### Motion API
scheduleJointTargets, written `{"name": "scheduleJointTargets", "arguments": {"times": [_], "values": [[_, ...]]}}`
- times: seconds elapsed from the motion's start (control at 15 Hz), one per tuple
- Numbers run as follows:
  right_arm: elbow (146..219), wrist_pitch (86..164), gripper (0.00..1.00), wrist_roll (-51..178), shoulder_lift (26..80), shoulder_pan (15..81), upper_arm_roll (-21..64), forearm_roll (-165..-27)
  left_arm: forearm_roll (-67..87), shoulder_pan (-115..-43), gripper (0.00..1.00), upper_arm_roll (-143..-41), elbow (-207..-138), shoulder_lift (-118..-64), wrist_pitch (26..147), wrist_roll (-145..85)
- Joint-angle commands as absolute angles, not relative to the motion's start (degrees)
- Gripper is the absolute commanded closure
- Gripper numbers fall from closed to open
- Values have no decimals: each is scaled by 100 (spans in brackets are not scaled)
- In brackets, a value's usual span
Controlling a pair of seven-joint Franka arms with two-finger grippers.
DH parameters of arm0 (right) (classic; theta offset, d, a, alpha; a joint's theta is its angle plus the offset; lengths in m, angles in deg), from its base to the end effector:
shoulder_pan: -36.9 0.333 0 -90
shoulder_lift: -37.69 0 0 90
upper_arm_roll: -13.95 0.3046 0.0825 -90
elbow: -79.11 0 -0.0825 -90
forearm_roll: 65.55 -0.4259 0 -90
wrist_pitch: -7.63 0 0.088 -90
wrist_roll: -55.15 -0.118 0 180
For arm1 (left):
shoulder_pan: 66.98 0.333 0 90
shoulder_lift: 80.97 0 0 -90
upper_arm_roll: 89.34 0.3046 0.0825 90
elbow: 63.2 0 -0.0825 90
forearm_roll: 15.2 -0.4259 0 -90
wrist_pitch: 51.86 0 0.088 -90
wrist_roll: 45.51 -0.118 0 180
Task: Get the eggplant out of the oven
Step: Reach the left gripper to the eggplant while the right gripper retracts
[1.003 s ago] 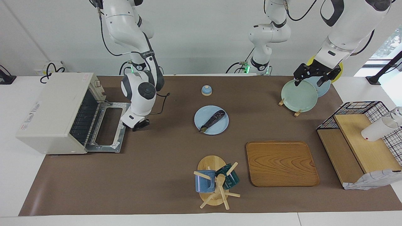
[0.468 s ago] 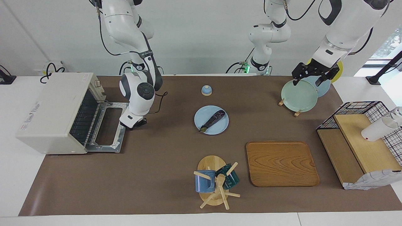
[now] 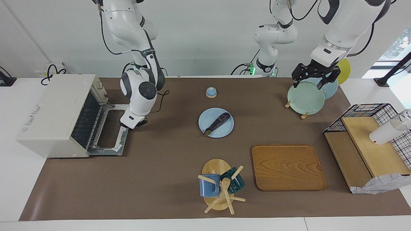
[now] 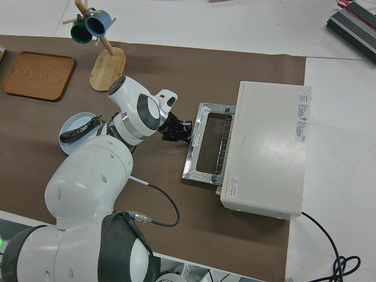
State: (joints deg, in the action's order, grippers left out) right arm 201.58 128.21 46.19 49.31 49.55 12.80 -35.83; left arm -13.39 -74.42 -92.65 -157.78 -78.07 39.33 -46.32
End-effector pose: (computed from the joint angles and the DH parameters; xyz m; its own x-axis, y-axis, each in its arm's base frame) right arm 0.5629 0.0857 0.2479 0.9261 0.3041 -0.2232 0.3715 -0.8382 0.3992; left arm 0.5711 -0.1129 0.5926 0.9798 -0.1996 -0.0082 -0.1993 -0.9795 0.0288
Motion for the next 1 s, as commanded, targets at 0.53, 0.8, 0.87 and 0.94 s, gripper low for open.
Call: {"name": "scheduleJointTargets", "arguments": {"times": [0.53, 0.8, 0.87, 0.94], "values": [[20260, 12620, 100, 6877, 3892, 3321, 1316, -3426, -948, -9131, 0, -9224, -16278, -8835, 5649, -4560], [20207, 12383, 100, 7306, 3506, 3224, 1316, -3741, -948, -9553, 0, -9233, -16305, -9345, 6195, -4691], [20164, 12313, 100, 7482, 3401, 3207, 1307, -3864, -948, -9633, 0, -9233, -16305, -9441, 6213, -4857], [20024, 12147, 100, 7545, 3356, 3163, 1307, -3987, -948, -9660, 0, -9233, -16305, -9529, 6222, -5059]]}}
